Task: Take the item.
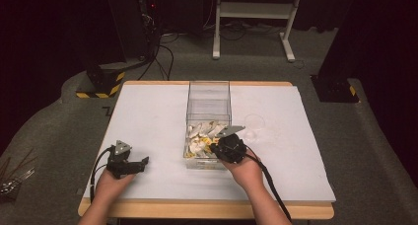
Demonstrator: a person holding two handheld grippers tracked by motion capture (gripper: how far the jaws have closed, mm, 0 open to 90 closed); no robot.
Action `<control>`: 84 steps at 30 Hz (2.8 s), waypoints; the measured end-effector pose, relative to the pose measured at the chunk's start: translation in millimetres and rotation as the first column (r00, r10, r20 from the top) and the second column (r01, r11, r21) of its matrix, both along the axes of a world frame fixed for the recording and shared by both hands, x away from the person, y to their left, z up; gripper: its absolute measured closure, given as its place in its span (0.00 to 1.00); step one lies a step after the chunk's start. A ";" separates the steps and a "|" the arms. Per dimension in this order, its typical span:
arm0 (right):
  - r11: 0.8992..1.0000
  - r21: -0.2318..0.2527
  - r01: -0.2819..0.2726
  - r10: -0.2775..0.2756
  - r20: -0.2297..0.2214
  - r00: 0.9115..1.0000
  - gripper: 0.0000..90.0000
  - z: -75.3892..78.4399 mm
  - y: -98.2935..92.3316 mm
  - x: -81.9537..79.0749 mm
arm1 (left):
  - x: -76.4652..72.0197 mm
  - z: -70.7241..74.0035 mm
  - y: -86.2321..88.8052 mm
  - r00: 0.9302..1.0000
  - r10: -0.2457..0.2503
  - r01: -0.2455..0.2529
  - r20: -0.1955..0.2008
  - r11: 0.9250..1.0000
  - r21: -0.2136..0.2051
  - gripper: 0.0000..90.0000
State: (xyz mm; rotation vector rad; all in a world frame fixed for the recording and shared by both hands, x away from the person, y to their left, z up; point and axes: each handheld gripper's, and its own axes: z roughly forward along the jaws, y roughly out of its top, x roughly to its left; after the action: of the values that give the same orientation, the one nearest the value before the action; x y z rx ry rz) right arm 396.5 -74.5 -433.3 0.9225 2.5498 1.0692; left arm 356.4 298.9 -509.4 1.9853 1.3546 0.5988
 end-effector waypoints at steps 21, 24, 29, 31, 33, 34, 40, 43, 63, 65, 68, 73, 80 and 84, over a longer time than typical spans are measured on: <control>0.993 0.109 0.037 -0.045 0.072 0.996 0.99 -1.9 -11.7 -11.7 | -0.1 0.0 0.0 1.000 0.000 0.000 0.001 1.000 0.002 0.16; 0.990 0.135 0.045 -0.057 0.091 0.994 0.99 -1.9 -14.8 -13.8 | -0.1 0.0 0.0 1.000 0.000 0.000 0.000 1.000 0.001 0.16; 0.987 0.152 0.050 -0.065 0.096 0.993 0.99 -1.1 -16.9 -14.4 | -0.1 -0.1 -0.2 1.000 0.002 -0.002 0.002 1.000 -0.001 0.15; 0.985 0.163 0.053 -0.071 0.105 0.992 0.99 -0.1 -18.0 -15.1 | -0.1 -0.1 -0.2 1.000 0.002 -0.002 0.002 1.000 -0.002 0.15; 0.984 0.171 0.054 -0.073 0.112 0.991 0.99 1.2 -18.4 -15.7 | 0.0 -0.1 -0.2 1.000 0.002 -0.002 0.002 1.000 -0.002 0.15; 0.983 0.173 0.055 -0.075 0.112 0.991 0.99 1.8 -18.3 -16.1 | 0.0 -0.1 -0.2 1.000 0.002 -0.002 0.002 1.000 -0.002 0.15; 0.982 0.183 0.055 -0.079 0.129 0.988 0.99 5.7 -19.7 -17.4 | 0.0 -0.1 -0.2 1.000 0.003 -0.003 0.001 1.000 -0.003 0.15; 0.979 0.196 0.058 -0.085 0.134 0.987 0.99 7.8 -21.4 -18.1 | 0.0 -0.1 -0.2 1.000 0.002 -0.002 0.002 1.000 -0.002 0.16; 0.970 0.238 0.057 -0.102 0.180 0.978 0.99 21.8 -26.5 -24.6 | 0.0 -0.2 -0.2 1.000 0.003 -0.003 0.002 1.000 -0.004 0.15; 0.968 0.245 0.057 -0.105 0.187 0.977 0.99 23.4 -27.1 -25.0 | 0.0 -0.2 -0.2 1.000 0.003 -0.003 0.002 1.000 -0.004 0.15; 0.968 0.245 0.058 -0.106 0.188 0.976 0.99 24.2 -27.6 -25.2 | 0.0 -0.1 -0.2 1.000 0.002 -0.002 0.002 1.000 -0.002 0.15; 0.966 0.251 0.060 -0.112 0.195 0.974 0.99 25.9 -29.8 -25.6 | 0.0 -0.1 -0.2 1.000 0.002 -0.002 0.002 1.000 -0.002 0.15; 0.962 0.264 0.070 -0.126 0.203 0.971 0.99 29.7 -35.2 -26.4 | 0.0 -0.1 -0.2 1.000 0.002 -0.002 0.002 1.000 -0.002 0.15; 0.961 0.267 0.078 -0.136 0.206 0.969 1.00 30.0 -38.1 -26.2 | 0.0 -0.1 -0.2 1.000 0.002 -0.002 0.002 1.000 -0.002 0.15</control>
State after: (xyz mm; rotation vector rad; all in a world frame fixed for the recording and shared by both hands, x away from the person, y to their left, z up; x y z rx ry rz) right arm 370.3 -112.6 -403.3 0.9302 2.1895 1.4074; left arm 356.3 298.8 -509.5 1.9820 1.3556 0.6000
